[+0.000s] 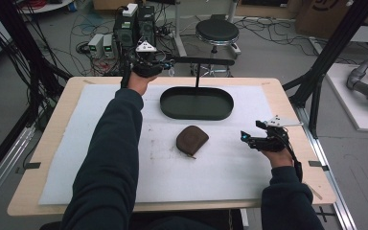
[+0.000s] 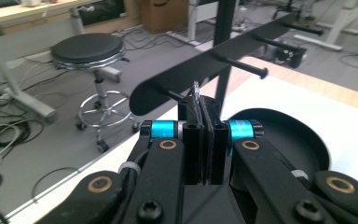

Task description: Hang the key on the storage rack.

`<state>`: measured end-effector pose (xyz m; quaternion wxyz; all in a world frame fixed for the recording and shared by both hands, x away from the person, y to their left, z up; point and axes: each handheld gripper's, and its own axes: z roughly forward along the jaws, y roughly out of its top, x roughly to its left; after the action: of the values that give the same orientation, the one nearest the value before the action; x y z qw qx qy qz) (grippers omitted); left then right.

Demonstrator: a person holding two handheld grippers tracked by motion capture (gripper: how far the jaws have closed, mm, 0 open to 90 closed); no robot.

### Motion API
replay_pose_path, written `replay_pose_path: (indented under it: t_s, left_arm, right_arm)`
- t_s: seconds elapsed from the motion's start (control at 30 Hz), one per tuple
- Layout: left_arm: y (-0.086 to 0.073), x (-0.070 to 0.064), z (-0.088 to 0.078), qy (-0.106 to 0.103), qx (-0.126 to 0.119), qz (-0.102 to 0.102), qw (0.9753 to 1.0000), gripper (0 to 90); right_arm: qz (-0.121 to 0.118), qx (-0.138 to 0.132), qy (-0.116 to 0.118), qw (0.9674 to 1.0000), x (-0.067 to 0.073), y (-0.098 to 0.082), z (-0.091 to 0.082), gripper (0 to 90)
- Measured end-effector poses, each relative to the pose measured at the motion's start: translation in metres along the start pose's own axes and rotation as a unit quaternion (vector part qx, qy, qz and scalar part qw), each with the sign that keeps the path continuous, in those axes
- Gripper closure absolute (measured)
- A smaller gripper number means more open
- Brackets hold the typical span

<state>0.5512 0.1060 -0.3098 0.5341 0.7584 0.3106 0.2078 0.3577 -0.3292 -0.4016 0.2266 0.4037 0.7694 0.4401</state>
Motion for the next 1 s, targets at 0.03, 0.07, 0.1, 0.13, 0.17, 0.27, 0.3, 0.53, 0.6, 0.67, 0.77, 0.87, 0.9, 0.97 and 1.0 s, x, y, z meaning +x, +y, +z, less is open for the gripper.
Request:
replay_pose_path:
  t_s: [0.03, 0.07, 0.1, 0.13, 0.17, 0.27, 0.3, 0.53, 0.6, 0.67, 0.77, 0.87, 0.9, 0.97, 1.0]
  left_arm:
    - [0.001, 0.0, 0.002, 0.002, -0.001, -0.001, 1.0, 87.7]
    - [0.002, -0.001, 0.004, 0.009, -0.005, -0.005, 0.9999, 87.7]
    - [0.002, -0.001, 0.004, 0.009, -0.005, -0.005, 0.9999, 87.7]
    - [0.002, -0.001, 0.006, 0.014, -0.005, -0.009, 0.9999, 87.7]
    - [0.001, -0.001, 0.008, 0.021, -0.002, -0.012, 0.9997, 87.7]
    - [0.001, -0.001, 0.009, 0.031, 0.002, -0.013, 0.9994, 87.7]
    - [0.0, 0.001, 0.009, 0.036, 0.003, -0.016, 0.9992, 87.7]
    - [-0.002, 0.0, 0.009, 0.062, 0.013, -0.023, 0.9978, 75.9]
    - [-0.003, 0.001, 0.005, 0.073, 0.011, -0.026, 0.997, 67.5]
    - [-0.006, 0.002, -0.007, 0.096, 0.006, -0.037, 0.9947, 55.9]
    - [-0.015, 0.003, -0.019, 0.098, 0.003, -0.048, 0.994, 51.2]
    - [-0.034, 0.001, -0.045, 0.096, -0.013, -0.072, 0.9927, 44.4]
    - [-0.039, 0.0, -0.052, 0.094, -0.018, -0.08, 0.9922, 42.2]
    - [-0.044, -0.002, -0.06, 0.093, -0.024, -0.085, 0.9918, 37.0]
    - [-0.054, -0.008, -0.076, 0.098, -0.033, -0.089, 0.9906, 32.5]
  right_arm:
    - [0.0, 0.001, 0.001, 1.0, 0.0, 0.0, -0.001, 19.3]
    - [0.0, -0.001, 0.001, 1.0, 0.0, 0.0, -0.001, 19.3]
    - [0.0, -0.001, 0.001, 1.0, 0.0, 0.0, -0.001, 19.3]
    - [-0.002, -0.002, 0.001, 1.0, 0.0, 0.0, -0.001, 19.3]
    - [-0.003, -0.002, 0.002, 1.0, 0.0, 0.0, -0.002, 19.3]
    - [0.0, -0.002, 0.001, 1.0, 0.0, -0.001, -0.002, 19.3]
    - [0.001, -0.001, 0.002, 1.0, 0.0, -0.001, -0.002, 19.4]
    - [0.001, 0.0, 0.002, 1.0, 0.0, -0.001, -0.002, 19.3]
    - [0.0, 0.001, 0.001, 1.0, 0.0, -0.001, -0.001, 19.3]
    - [-0.001, 0.001, 0.001, 1.0, 0.0, -0.001, -0.001, 19.3]
    - [-0.001, 0.0, 0.002, 1.0, 0.001, -0.001, -0.001, 19.3]
    - [-0.001, -0.002, 0.005, 1.0, 0.002, 0.001, 0.0, 19.3]
    - [-0.005, -0.001, 0.005, 1.0, 0.003, 0.001, 0.0, 19.3]
    - [-0.004, 0.0, 0.007, 1.0, 0.005, 0.002, 0.002, 19.3]
    - [-0.007, 0.002, 0.008, 0.9999, 0.006, 0.002, 0.003, 19.3]
